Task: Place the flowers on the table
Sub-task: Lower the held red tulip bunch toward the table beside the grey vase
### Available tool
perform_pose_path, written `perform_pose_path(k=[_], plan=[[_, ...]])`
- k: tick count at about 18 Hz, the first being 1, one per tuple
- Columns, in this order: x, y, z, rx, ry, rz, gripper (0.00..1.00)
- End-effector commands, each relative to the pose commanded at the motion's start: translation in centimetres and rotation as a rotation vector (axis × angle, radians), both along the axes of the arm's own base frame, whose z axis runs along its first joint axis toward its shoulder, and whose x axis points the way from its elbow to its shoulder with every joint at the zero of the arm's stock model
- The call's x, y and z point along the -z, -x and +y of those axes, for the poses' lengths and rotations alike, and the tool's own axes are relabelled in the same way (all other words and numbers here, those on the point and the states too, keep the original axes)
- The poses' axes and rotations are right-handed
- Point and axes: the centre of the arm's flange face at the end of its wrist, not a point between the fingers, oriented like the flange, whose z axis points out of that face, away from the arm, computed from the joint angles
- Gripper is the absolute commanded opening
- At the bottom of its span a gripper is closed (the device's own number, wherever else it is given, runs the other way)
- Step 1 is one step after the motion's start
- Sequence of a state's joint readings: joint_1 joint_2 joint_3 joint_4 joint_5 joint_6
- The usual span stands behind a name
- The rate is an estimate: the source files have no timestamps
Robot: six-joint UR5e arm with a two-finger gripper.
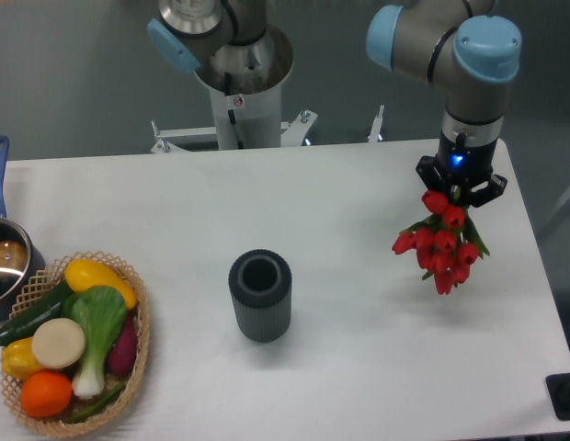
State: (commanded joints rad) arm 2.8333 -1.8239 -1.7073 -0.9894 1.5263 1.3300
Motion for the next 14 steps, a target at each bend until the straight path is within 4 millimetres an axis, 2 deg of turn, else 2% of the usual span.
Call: perform_pose_path(k=[8,9,11,14], plan=[[1.5,-2.1,3.0,0.036,0.005,-0.029,0.01],[2.1,-2.2,3.3,0.03,0.007,-0.038,0.02],[2.9,-2.9,4.8,0.047,0.01,-0.051,0.13],[3.4,-3.3,5.7,0.064,0.009,-0.055,0.24]])
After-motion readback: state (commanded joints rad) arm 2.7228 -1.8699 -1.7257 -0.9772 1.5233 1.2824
